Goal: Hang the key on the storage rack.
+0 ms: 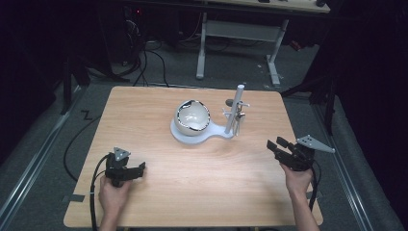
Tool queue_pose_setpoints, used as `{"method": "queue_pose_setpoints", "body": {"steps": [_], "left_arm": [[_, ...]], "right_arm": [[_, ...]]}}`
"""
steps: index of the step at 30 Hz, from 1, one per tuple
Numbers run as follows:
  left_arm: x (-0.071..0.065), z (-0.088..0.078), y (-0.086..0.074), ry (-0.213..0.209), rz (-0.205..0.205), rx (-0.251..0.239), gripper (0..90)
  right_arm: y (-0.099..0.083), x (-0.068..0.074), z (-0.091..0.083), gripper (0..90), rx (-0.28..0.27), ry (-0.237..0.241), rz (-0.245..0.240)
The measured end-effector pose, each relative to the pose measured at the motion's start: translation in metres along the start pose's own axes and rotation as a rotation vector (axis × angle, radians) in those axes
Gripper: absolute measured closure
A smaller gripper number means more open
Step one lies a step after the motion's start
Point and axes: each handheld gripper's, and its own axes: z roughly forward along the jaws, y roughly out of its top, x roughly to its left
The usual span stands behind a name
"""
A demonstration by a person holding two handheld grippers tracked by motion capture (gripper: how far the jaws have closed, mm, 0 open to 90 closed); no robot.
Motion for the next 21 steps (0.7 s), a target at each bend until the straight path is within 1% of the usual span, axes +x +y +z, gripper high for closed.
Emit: {"method": "queue_pose_setpoints", "body": {"steps": [12, 21], "left_arm": [[0.000, 0.000, 0.000, 0.000, 0.000, 0.000, 15.4], [0.000, 0.000, 0.000, 0.000, 0.000, 0.000, 15.4]], "right_arm": [[-0.013, 0.002, 0.003, 49.2, 0.021, -0.004, 0.012], [-0.021, 0.007, 0.010, 49.3, 0.035, -0.002, 0.020]]}}
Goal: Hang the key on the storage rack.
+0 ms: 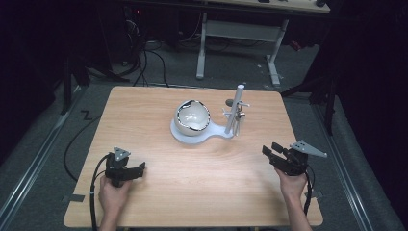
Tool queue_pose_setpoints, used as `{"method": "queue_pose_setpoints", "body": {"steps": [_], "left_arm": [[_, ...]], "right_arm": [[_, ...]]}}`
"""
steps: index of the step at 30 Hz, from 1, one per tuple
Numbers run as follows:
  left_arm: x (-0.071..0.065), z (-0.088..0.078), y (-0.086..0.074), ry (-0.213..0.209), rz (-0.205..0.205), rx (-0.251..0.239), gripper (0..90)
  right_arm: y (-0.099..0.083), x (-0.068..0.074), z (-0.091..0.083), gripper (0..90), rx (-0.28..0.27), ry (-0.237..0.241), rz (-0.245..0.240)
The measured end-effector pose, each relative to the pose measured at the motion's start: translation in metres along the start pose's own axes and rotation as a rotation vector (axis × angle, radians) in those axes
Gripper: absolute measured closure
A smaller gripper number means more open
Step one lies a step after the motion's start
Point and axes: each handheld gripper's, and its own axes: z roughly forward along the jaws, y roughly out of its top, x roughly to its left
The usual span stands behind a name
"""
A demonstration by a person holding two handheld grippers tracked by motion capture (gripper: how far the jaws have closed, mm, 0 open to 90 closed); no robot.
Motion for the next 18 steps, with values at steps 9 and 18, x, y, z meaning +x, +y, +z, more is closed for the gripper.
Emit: {"method": "queue_pose_setpoints", "body": {"steps": [9, 18], "left_arm": [[0.000, 0.000, 0.000, 0.000, 0.000, 0.000, 15.4], [0.000, 0.000, 0.000, 0.000, -0.001, 0.000, 15.4]], "right_arm": [[-0.007, 0.003, 0.009, 49.0, 0.028, -0.016, -0.012], [-0.012, 0.008, 0.023, 47.8, 0.068, -0.041, -0.051]]}}
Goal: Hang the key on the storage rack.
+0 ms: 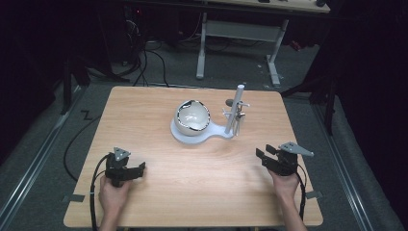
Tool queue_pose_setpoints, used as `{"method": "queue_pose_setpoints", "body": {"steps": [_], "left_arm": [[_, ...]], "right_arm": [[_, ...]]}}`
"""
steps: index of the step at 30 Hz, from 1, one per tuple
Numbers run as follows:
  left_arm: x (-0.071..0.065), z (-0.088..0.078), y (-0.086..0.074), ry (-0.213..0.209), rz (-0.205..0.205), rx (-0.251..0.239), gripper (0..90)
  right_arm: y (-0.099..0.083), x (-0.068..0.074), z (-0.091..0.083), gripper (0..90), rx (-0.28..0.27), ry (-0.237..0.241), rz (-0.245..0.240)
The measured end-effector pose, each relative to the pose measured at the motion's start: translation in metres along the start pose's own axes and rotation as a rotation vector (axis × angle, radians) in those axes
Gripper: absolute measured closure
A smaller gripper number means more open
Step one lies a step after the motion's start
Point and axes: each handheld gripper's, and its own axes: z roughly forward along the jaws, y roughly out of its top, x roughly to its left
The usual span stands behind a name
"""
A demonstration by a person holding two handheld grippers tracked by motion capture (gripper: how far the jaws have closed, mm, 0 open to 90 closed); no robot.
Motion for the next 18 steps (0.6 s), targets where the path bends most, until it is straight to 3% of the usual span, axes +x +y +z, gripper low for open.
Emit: {"method": "queue_pose_setpoints", "body": {"steps": [18], "left_arm": [[0.000, 0.000, 0.000, 0.000, 0.001, 0.001, 15.4]], "right_arm": [[-0.007, 0.002, 0.023, 46.0, 0.079, -0.039, -0.025]]}}
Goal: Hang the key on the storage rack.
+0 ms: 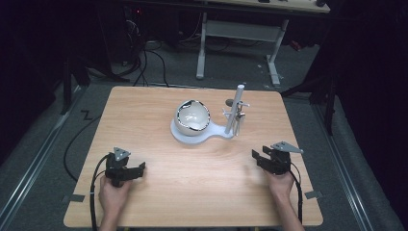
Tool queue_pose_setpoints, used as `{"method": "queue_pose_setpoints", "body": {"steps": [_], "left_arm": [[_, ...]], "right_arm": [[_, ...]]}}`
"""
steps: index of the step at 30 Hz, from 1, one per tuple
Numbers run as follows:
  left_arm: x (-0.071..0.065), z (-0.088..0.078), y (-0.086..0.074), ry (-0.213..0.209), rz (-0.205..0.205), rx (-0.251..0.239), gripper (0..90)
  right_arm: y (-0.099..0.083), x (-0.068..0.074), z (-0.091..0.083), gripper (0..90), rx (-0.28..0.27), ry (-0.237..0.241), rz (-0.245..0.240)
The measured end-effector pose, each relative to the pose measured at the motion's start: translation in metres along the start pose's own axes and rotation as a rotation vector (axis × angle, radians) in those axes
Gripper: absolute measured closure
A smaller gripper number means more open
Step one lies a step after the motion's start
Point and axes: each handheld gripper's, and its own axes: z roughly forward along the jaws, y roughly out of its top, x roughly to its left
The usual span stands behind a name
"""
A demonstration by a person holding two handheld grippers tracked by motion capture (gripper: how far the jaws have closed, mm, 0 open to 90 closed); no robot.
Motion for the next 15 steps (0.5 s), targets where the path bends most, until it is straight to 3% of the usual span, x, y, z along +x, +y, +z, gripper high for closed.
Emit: {"method": "queue_pose_setpoints", "body": {"steps": [15], "left_arm": [[0.000, 0.000, 0.000, 0.000, 0.000, 0.000, 15.4]], "right_arm": [[-0.010, -0.004, 0.014, 46.5, 0.056, -0.043, 0.019]]}}
